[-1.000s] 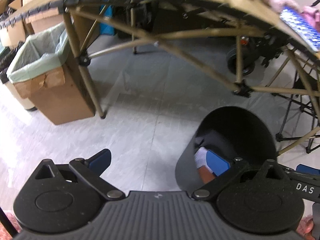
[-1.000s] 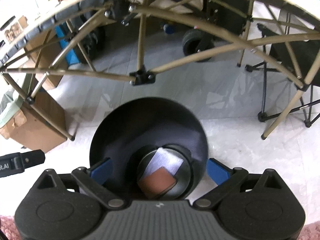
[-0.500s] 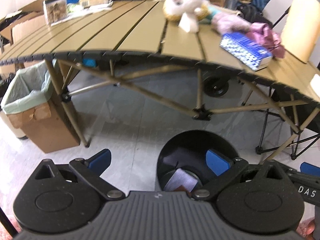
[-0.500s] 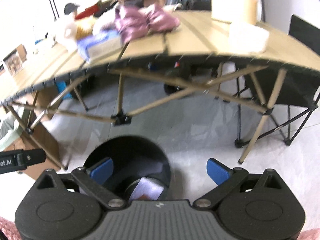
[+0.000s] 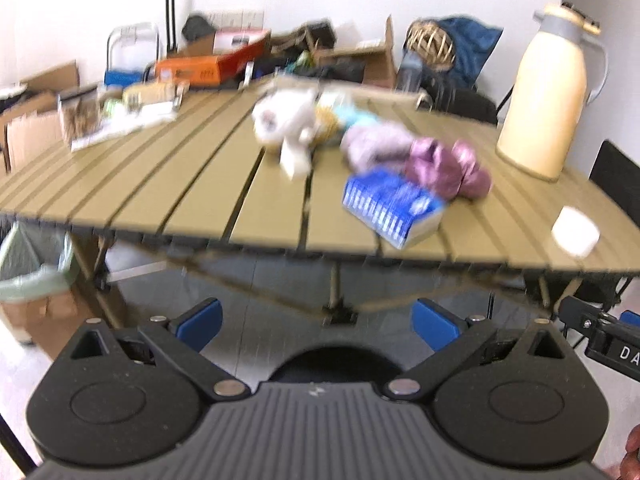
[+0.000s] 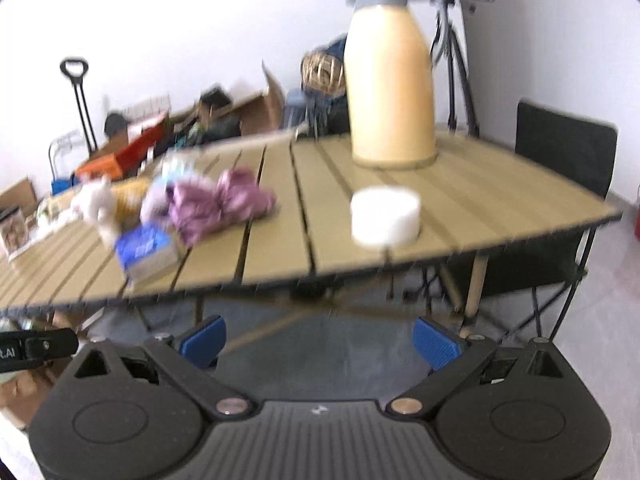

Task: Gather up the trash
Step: 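Reach the left tool to the blue tissue pack while the right tool approaches the white foam cylinder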

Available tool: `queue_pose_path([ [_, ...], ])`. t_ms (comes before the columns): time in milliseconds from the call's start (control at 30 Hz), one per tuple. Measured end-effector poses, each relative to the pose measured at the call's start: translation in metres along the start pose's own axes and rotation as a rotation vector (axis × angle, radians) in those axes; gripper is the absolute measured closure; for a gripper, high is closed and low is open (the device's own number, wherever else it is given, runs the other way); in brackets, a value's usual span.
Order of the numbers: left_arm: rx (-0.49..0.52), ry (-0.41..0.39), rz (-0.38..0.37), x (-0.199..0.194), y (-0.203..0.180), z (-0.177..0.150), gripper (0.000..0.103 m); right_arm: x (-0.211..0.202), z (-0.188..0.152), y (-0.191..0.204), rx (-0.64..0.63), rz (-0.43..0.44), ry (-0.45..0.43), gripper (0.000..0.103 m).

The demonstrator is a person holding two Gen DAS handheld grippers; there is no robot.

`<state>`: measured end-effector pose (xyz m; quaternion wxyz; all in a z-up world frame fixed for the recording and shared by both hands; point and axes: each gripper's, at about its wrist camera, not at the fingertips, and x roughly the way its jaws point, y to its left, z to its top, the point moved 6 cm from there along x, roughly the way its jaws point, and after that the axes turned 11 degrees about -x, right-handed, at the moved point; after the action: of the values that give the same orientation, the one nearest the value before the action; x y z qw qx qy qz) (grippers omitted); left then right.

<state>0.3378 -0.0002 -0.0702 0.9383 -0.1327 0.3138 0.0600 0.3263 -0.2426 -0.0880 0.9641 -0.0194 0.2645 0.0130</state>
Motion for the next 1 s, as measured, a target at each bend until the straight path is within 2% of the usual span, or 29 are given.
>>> queue_pose_path([
  [133,0.019,-0.070,-0.020,0.003,-0.019,0.018,0.000,0.003,0.016,-0.016,0.005,-0.036,-0.068,0.001],
  [300,0.100,-0.092,-0.056,0.022,-0.040,0.032,0.000,0.019,0.025,-0.033,0.043,-0.035,-0.087,0.001],
  [500,0.197,-0.065,-0.105,0.054,-0.062,0.036,0.000,0.033,0.038,-0.045,0.020,-0.097,-0.143,0.000],
  [667,0.228,-0.035,-0.155,0.076,-0.069,0.040,0.000,0.049,0.038,-0.053,0.019,-0.102,-0.131,0.000],
  [1000,0.214,-0.011,-0.157,0.103,-0.070,0.043,0.000,0.072,0.039,-0.049,-0.050,-0.123,-0.119,0.000],
])
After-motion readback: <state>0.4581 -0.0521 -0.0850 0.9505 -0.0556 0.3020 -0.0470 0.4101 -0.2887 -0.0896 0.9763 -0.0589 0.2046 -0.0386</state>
